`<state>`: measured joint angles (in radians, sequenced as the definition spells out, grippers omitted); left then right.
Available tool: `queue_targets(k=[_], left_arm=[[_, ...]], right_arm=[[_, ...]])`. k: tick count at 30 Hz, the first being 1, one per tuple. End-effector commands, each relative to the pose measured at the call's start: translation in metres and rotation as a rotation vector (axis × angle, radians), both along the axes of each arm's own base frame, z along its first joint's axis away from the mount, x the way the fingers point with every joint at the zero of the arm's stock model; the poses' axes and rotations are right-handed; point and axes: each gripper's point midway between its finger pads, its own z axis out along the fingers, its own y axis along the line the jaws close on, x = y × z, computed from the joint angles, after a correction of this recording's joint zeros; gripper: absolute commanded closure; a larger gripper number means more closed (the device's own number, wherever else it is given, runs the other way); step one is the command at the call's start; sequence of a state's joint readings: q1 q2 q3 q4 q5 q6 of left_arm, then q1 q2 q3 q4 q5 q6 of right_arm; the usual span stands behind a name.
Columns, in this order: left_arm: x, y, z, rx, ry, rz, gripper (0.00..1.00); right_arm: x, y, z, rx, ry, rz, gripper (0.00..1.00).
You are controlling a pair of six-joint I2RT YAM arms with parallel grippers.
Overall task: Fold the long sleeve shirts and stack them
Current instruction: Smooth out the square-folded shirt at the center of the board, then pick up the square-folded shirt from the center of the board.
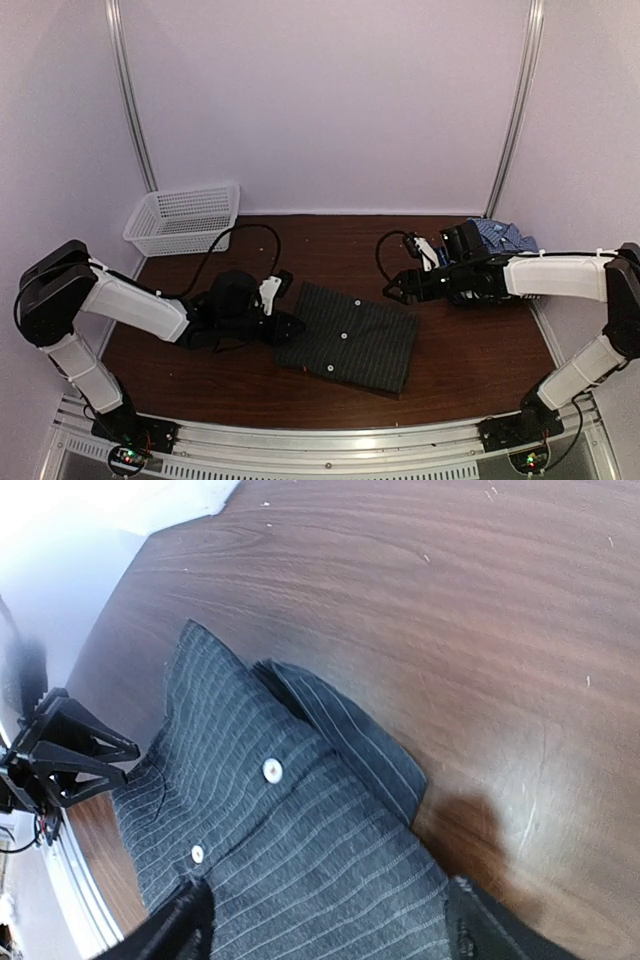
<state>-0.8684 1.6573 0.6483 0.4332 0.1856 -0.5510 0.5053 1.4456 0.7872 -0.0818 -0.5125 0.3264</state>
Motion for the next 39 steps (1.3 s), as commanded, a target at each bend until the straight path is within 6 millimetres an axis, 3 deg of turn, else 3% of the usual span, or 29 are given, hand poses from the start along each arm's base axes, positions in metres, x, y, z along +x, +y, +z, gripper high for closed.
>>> queue_targets(k=[1,2,3,7,17,25,31,39], left_arm=[[0.002,0.001,0.02,0.011,-0.07,0.008,0.72],[0.0,0.003,0.02,0.01,-0.069,0.01,0.72],[-0.002,0.005,0.021,0.006,-0.069,0.013,0.72],[-0.007,0.012,0.023,-0.002,-0.069,0.019,0.72],[-0.013,0.028,0.024,0.011,-0.085,0.046,0.72],[-0.015,0.036,0.019,0.027,-0.09,0.059,0.72],[-0.018,0.037,0.014,0.024,-0.078,0.058,0.72],[-0.028,0.033,0.008,0.028,-0.074,0.031,0.72]], right_arm=[[0.008,0.01,-0.002,-0.059,0.001,0.1,0.14],[0.01,0.015,-0.002,-0.056,0.003,0.134,0.04],[0.014,0.02,-0.002,-0.059,0.003,0.159,0.01],[0.031,0.039,-0.005,-0.062,0.014,0.254,0.0],[0.039,0.068,-0.064,-0.071,0.172,0.459,0.01],[0.013,0.075,-0.077,0.023,0.252,0.541,0.09],[-0.008,0.073,-0.082,0.07,0.304,0.562,0.22],[-0.04,0.075,-0.092,0.127,0.37,0.56,0.28]])
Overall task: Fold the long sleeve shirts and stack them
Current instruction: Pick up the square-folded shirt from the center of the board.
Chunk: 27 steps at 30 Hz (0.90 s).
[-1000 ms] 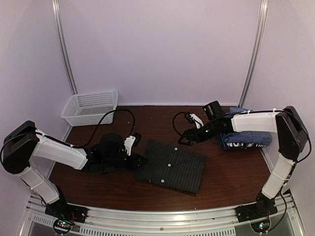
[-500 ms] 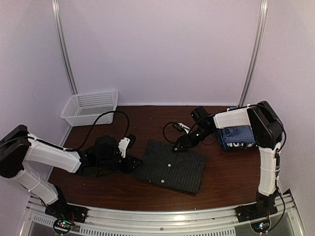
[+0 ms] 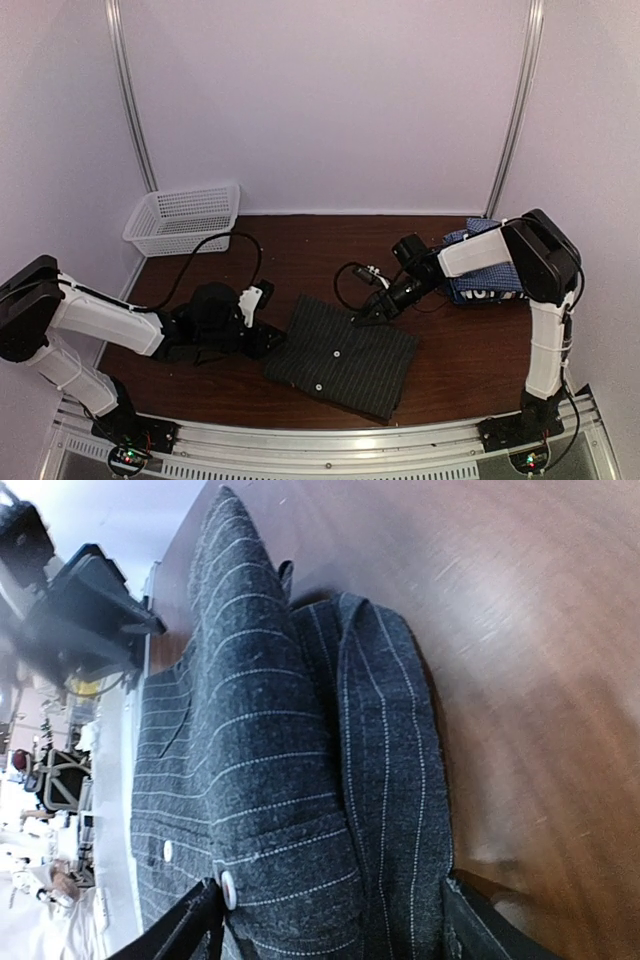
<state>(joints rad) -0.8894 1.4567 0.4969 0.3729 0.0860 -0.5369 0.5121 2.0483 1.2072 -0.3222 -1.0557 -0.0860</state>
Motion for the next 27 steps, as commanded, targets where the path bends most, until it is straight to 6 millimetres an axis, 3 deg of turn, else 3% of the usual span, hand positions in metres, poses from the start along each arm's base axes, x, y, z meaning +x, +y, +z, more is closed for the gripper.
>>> queue_targets(k=[1,9,14,20,27], left_arm=[[-0.008,-0.008,0.002,-0.013,-0.028,-0.035,0.72],[-0.02,-0.013,-0.03,0.095,-0.001,-0.05,0.72],[-0.015,-0.012,-0.048,0.182,-0.004,-0.006,0.72],[-0.017,-0.016,-0.056,0.22,-0.004,-0.004,0.72],[-0.014,-0.013,-0.053,0.228,-0.011,0.024,0.72]], right_arm=[[-0.032,-0.006,-0.022,-0.053,0.116,-0.014,0.28],[-0.056,-0.014,-0.029,-0.11,0.149,-0.044,0.29],[-0.075,-0.01,-0.035,-0.128,0.167,-0.017,0.28],[-0.101,0.003,-0.046,-0.114,0.212,0.045,0.3],[-0.11,0.012,-0.039,-0.033,0.243,0.083,0.45]])
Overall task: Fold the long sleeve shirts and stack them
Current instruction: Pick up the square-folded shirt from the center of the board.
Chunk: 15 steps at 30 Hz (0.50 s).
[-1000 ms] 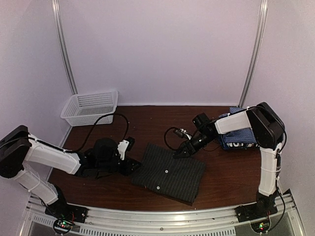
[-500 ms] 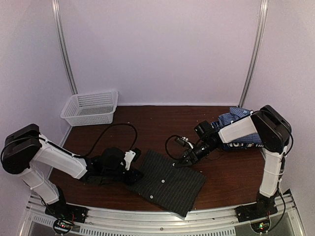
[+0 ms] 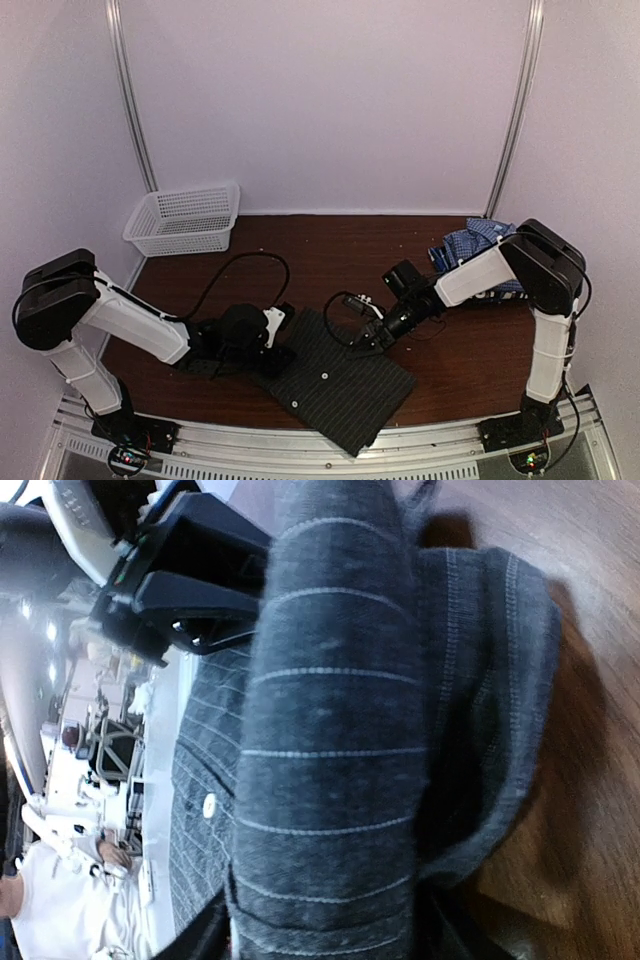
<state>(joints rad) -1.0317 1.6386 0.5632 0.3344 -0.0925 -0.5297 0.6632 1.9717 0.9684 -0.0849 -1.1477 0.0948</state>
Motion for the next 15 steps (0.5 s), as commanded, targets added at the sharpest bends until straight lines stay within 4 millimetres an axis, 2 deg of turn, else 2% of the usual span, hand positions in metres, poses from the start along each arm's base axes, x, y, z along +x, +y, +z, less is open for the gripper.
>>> queue_targets(k=[1,4,6,9,11,15], left_arm=[[0.004,0.005,-0.001,0.033,-0.011,0.034,0.72],[0.008,0.006,0.005,0.027,-0.028,0.056,0.72],[0.012,0.009,0.01,0.031,-0.043,0.08,0.72],[0.02,0.016,0.02,0.039,-0.073,0.137,0.72],[0.024,0.023,0.028,0.042,-0.096,0.18,0.71],[0.033,0.041,0.05,0.049,-0.151,0.269,0.71]], right_arm=[[-0.021,-0.01,-0.029,-0.08,0.106,-0.006,0.5],[-0.018,-0.002,-0.013,-0.001,0.118,-0.007,0.73],[-0.013,0.001,-0.003,0.044,0.115,-0.02,0.98],[-0.004,-0.003,0.011,0.077,0.103,-0.059,1.0],[0.006,-0.013,0.021,0.07,0.083,-0.109,1.0],[0.039,-0.048,0.047,-0.04,-0.021,-0.275,1.0]])
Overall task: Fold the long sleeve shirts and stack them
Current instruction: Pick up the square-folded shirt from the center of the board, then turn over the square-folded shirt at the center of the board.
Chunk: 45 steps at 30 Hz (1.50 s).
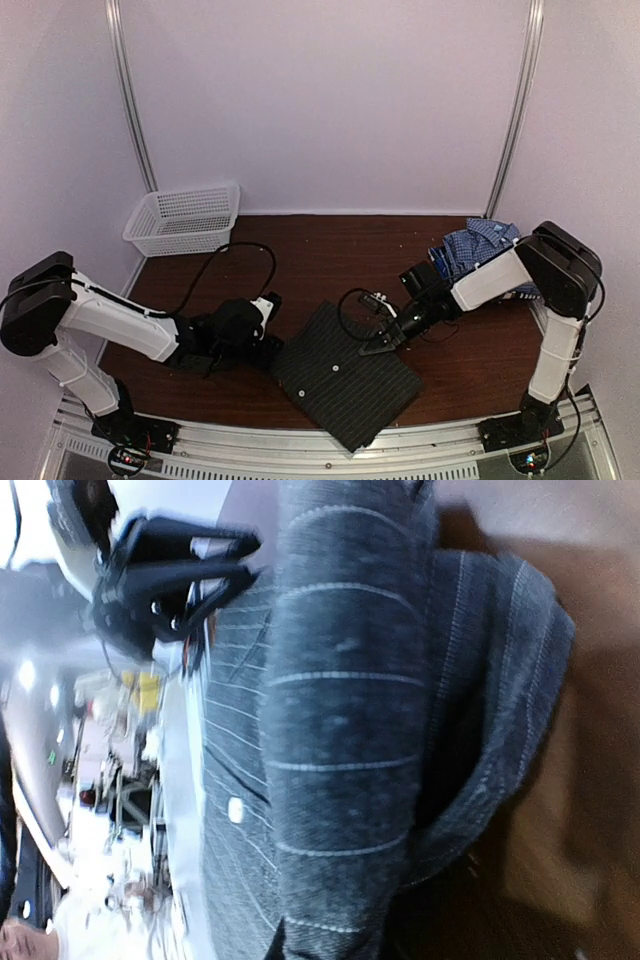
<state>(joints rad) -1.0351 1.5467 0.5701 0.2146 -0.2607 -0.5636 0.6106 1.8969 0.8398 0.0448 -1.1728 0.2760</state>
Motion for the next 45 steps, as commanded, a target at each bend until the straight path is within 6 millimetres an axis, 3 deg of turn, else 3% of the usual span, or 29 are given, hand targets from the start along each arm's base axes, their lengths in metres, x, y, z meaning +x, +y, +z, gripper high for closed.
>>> queue_targets(k=[1,5,10,13,16,19,24,28,32,36,40,41,43,45], left_arm=[[0.019,0.02,0.039,-0.009,-0.101,0.146,0.71],[0.025,0.034,0.064,-0.011,-0.152,0.207,0.71],[0.029,0.047,0.081,0.037,-0.162,0.255,0.43],[0.031,0.05,0.088,0.045,-0.157,0.276,0.25],[0.033,0.052,0.089,0.047,-0.152,0.294,0.11],[0.033,0.057,0.087,0.06,-0.148,0.316,0.04],[0.033,0.068,0.083,0.089,-0.143,0.352,0.02],[0.033,0.077,0.08,0.107,-0.141,0.375,0.02],[0.034,0.091,0.082,0.124,-0.148,0.421,0.02],[0.031,0.11,0.085,0.139,-0.156,0.477,0.02],[0.026,0.129,0.092,0.123,-0.168,0.533,0.02],[0.025,0.132,0.093,0.116,-0.17,0.541,0.02],[0.022,0.139,0.094,0.103,-0.174,0.549,0.02],[0.021,0.143,0.097,0.086,-0.18,0.556,0.02]], right_arm=[[0.048,-0.041,0.044,-0.118,-0.155,-0.202,1.0],[0.085,-0.103,0.067,-0.502,-0.318,-0.409,1.0],[0.124,-0.179,0.129,-0.892,-0.522,-0.662,1.0],[0.138,-0.212,0.165,-1.074,-0.603,-0.776,1.0],[0.147,-0.223,0.184,-1.19,-0.647,-0.821,1.0],[0.153,-0.215,0.187,-1.268,-0.677,-0.818,1.0],[0.151,-0.176,0.16,-1.376,-0.706,-0.73,1.0],[0.143,-0.119,0.126,-1.416,-0.732,-0.623,1.0],[0.127,-0.046,0.094,-1.365,-0.758,-0.497,0.97],[0.101,0.028,0.058,-1.258,-0.758,-0.37,0.77],[0.071,0.09,0.028,-1.084,-0.703,-0.254,0.52],[0.063,0.103,0.024,-1.031,-0.686,-0.232,0.48],[0.048,0.129,0.027,-0.902,-0.653,-0.191,0.26],[0.035,0.142,0.037,-0.806,-0.635,-0.16,0.2]])
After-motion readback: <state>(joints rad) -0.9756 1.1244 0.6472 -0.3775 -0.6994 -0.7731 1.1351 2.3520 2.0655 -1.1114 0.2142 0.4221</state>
